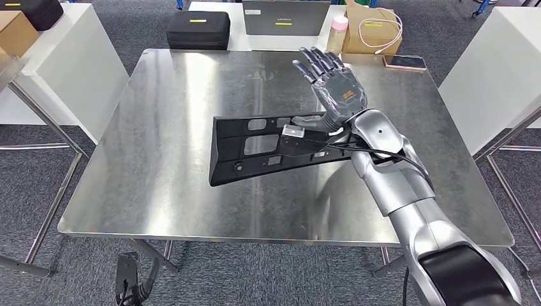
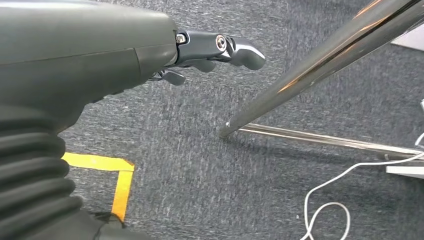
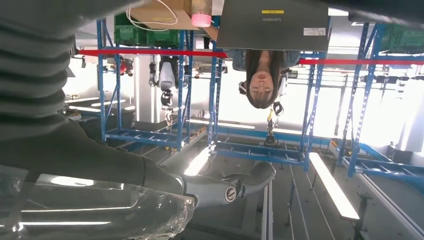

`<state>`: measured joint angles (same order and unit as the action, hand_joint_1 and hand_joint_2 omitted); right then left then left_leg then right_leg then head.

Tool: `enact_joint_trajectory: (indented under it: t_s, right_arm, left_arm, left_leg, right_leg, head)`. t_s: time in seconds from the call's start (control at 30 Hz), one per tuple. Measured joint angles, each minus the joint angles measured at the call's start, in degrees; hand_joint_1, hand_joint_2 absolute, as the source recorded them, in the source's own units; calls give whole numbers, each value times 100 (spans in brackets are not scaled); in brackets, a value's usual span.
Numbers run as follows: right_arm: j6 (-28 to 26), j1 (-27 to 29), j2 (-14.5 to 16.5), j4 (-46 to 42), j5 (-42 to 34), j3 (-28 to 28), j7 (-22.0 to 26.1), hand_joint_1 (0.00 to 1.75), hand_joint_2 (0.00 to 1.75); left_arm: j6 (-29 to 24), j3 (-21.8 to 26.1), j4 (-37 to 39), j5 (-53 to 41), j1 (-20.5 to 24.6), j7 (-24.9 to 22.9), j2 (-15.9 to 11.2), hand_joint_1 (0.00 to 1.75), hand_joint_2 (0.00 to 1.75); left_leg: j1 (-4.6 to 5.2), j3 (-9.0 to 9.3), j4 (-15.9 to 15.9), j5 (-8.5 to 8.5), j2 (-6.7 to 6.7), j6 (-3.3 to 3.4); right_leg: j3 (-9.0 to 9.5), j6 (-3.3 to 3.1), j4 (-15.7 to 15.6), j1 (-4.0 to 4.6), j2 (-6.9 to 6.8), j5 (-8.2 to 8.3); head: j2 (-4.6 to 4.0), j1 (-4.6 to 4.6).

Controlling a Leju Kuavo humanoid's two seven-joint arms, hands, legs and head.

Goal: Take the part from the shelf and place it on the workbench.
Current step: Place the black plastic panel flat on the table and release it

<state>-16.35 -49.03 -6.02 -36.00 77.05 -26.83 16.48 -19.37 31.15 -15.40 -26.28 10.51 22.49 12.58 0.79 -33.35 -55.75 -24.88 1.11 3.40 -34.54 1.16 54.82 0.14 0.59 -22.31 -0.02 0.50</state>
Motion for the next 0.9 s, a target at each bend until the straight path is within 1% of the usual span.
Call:
enact_joint_trajectory:
  t_s: [0.4,0.47,0.63,0.9]
  right_arm:
    - [105,-59,8,158,-102,106,-6,0,0]
    - [205,-62,8,186,-171,129,-2,0,0]
    - [683,-126,-23,362,-490,299,-18,0,0]
    - [940,-463,-233,755,-656,611,-103,0,0]
  left_arm:
    - [-62,-118,15,-58,-7,-103,-8,0,0]
    - [-77,-119,15,-58,-7,-123,-8,0,0]
    - [-131,-144,16,-58,-12,-160,-12,0,0]
    - [-155,-258,34,-56,-22,-249,-15,0,0]
  left_leg:
    - [6,2,0,0,0,1]
    - [6,2,-1,0,0,1]
    - [6,2,-1,0,1,1]
    - [13,1,-2,0,0,1]
  right_leg:
    - [-1,0,0,-12,0,0]
    - [-1,0,0,-12,0,0]
    - [-3,0,0,-13,-1,0]
    - [-3,1,0,-15,-1,1]
  head:
    - [1,0]
    - [0,0]
    - [0,0]
    - [1,0]
